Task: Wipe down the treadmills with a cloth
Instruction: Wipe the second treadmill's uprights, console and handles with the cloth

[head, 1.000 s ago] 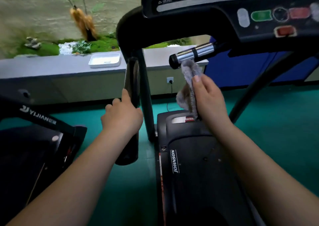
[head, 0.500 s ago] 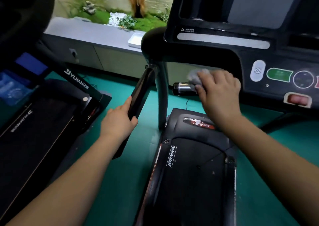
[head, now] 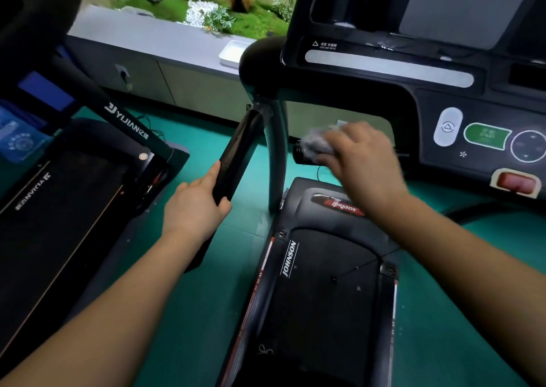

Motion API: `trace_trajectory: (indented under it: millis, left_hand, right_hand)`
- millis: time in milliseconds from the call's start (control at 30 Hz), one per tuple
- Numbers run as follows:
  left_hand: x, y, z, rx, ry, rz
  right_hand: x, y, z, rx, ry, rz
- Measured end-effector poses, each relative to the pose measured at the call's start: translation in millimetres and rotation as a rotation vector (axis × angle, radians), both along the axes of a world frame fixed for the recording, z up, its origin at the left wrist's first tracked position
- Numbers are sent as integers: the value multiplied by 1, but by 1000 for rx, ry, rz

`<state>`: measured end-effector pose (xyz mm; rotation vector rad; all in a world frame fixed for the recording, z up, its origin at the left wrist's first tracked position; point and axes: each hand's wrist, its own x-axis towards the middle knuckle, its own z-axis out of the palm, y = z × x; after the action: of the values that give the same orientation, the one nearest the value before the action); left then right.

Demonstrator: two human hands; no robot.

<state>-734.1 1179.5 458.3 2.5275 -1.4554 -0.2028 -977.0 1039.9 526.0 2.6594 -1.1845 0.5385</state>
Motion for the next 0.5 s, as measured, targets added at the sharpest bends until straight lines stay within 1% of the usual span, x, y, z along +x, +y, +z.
trace_trajectory:
  millis: [100,167,233,367,467,500]
  left_hand:
    - [0,0,0,0,19,-6]
    - [0,1,1,-1,34,-9]
    - [0,1,1,1,41,-17]
    - [3,2,1,-7,45,-26]
    - [4,3,0,-15,50,-29]
    - [4,2,0,-18,49,-29]
  right_hand:
    - [-27,2,8,-46,-55,-150]
    - [-17,6,6,-62,-55,-173]
    - [10,9,1,-42,-42,-125]
    - [58,20,-10,17,-8,36]
    - [53,26,-10,2,-1,108]
    - [45,28,-9,15,-10,87]
